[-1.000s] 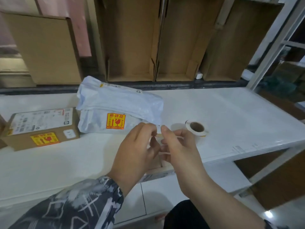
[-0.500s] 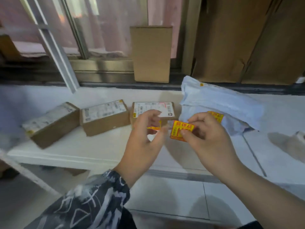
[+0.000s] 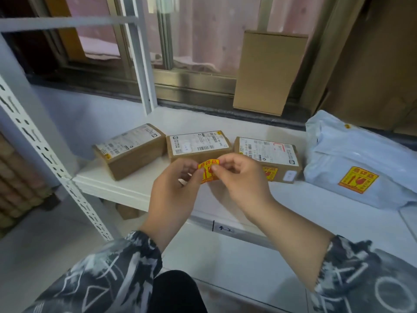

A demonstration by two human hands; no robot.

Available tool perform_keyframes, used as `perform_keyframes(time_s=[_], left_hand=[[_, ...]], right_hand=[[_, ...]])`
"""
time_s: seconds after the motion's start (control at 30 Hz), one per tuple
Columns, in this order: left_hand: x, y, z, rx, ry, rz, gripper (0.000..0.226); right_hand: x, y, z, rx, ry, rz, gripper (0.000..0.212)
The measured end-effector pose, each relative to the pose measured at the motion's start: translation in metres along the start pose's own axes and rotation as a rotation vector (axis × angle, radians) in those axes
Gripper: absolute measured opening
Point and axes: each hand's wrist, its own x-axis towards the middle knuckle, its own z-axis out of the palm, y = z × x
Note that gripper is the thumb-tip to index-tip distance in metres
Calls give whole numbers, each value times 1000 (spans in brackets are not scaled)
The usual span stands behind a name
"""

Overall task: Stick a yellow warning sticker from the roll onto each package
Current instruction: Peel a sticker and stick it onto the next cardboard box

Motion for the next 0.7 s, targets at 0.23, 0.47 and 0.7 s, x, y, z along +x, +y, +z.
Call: perform_keyframes(time_s=[0.23, 0.47, 0.7], left_hand=[[15, -18, 7, 244, 99, 234, 7], [12, -15, 19, 522, 261, 225, 13], [17, -23, 20, 469, 216, 296, 9]], right_hand=[[15, 13, 17, -127, 62, -66, 6], [20, 21, 18, -263, 154, -173, 2], [20, 26, 21, -319, 250, -233, 6]])
